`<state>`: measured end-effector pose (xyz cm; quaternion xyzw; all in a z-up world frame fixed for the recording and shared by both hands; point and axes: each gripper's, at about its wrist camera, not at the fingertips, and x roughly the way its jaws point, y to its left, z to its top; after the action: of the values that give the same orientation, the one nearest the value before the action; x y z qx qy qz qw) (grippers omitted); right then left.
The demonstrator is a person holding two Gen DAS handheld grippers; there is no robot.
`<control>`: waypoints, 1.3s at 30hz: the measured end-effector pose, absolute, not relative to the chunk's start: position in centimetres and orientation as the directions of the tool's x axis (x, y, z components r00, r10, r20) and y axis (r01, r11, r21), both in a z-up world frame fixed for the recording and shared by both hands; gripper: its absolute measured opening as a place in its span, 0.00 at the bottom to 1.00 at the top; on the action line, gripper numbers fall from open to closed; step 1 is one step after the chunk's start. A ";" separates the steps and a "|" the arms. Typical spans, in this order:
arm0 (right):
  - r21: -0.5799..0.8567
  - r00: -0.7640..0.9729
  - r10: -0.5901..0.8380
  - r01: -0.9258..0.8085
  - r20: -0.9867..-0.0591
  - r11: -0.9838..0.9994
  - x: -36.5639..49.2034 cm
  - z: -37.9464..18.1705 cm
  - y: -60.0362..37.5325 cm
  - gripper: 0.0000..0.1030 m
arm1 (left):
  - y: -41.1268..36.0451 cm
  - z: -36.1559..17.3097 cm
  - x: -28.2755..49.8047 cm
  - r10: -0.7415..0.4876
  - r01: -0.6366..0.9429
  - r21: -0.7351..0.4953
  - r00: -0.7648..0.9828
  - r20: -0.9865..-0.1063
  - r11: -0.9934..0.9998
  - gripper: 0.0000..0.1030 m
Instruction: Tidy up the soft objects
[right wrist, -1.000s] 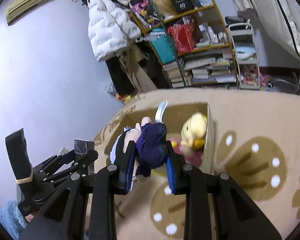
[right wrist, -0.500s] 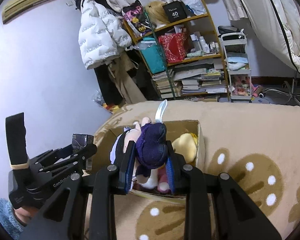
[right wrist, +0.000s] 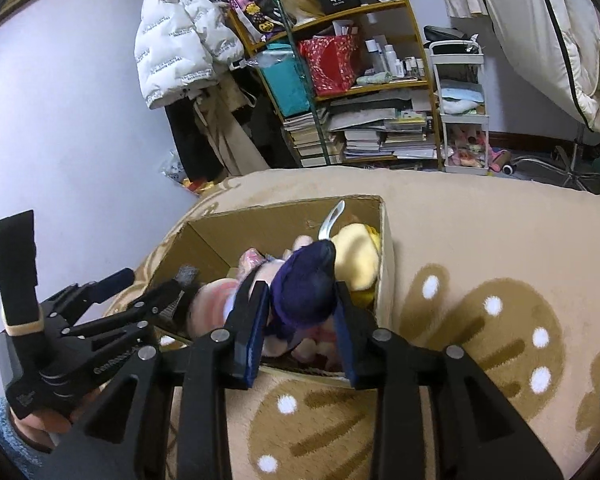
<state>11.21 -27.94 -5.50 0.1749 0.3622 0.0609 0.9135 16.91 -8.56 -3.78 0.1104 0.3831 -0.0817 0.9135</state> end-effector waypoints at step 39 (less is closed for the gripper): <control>0.265 0.881 0.137 -0.013 -0.453 0.964 -2.7 5.1 -26.5 1.00 | -3.4 7.6 -0.3 -0.069 0.169 0.176 0.881 -0.468 0.970 0.99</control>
<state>-2.72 -26.51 5.14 0.1280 0.2407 0.0390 0.9613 -0.26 -3.45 7.62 0.1065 0.2358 -0.0618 0.9640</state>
